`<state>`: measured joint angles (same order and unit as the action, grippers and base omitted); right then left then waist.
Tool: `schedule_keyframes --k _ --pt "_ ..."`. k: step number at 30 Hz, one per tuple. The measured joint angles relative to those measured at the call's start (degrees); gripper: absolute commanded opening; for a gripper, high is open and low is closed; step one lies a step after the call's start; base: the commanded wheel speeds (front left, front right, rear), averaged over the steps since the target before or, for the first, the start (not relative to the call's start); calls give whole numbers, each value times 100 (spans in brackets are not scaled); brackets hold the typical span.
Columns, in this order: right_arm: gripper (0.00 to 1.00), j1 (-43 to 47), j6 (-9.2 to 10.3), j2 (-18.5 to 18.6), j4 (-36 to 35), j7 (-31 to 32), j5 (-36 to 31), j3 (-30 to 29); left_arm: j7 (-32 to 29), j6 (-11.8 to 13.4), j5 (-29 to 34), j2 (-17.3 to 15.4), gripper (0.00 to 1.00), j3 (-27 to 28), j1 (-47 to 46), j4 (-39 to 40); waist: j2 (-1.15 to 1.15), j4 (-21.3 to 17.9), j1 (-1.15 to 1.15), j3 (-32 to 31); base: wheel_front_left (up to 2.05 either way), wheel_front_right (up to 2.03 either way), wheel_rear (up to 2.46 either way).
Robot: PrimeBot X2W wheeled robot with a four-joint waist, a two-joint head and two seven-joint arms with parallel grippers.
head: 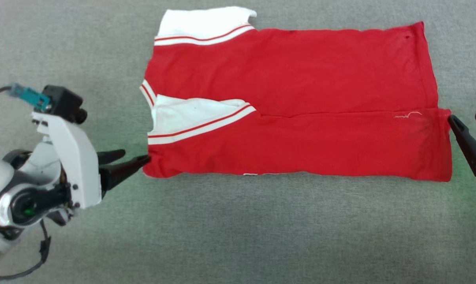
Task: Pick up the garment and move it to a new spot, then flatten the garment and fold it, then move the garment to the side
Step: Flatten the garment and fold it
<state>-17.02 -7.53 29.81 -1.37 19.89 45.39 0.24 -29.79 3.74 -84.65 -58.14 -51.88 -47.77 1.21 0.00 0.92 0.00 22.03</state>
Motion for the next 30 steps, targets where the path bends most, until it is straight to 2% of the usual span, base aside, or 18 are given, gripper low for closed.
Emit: schedule_keyframes --k 3,6,12,13,14,15,17,21,27,30 --pt "100 -32 0 1 -40 -8 24 29 -193 131 -101 114 100 -24 -87 -40 0 -67 0 71 0 0 0" --pt "100 -120 0 7 -37 7 15 54 -300 154 -104 260 100 -123 -108 -314 0 -156 0 153 0 0 0" --pt "100 -229 0 10 -54 23 -4 99 -403 -2 -334 416 98 -138 -54 -760 0 -379 0 304 0 0 0" --pt "100 -229 0 12 -49 27 -4 98 -427 -47 -414 428 87 -120 -35 -797 0 -409 0 325 0 0 0" --pt "100 -229 0 20 -53 29 -4 93 -447 -79 -516 465 54 -92 -21 -832 0 -433 0 346 0 0 0" --pt "100 -229 0 33 -54 31 -4 85 -470 -123 -579 481 42 -76 -12 -859 0 -453 0 362 0 0 0" --pt "100 -229 0 65 -58 82 -25 75 -505 -175 -612 502 0 -70 -9 -924 0 -475 0 372 0 0 0" --pt "100 -234 0 242 -168 466 -100 207 -482 -286 -631 633 0 -89 23 -965 0 -452 0 331 0 0 0" --pt "100 -246 0 769 -479 1929 -86 809 -363 -404 -528 798 0 -130 21 -984 0 -355 0 289 0 0 0" --pt "100 -461 0 895 -456 2512 -200 936 -327 -423 -480 847 0 -137 12 -973 0 -313 0 326 0 0 0"
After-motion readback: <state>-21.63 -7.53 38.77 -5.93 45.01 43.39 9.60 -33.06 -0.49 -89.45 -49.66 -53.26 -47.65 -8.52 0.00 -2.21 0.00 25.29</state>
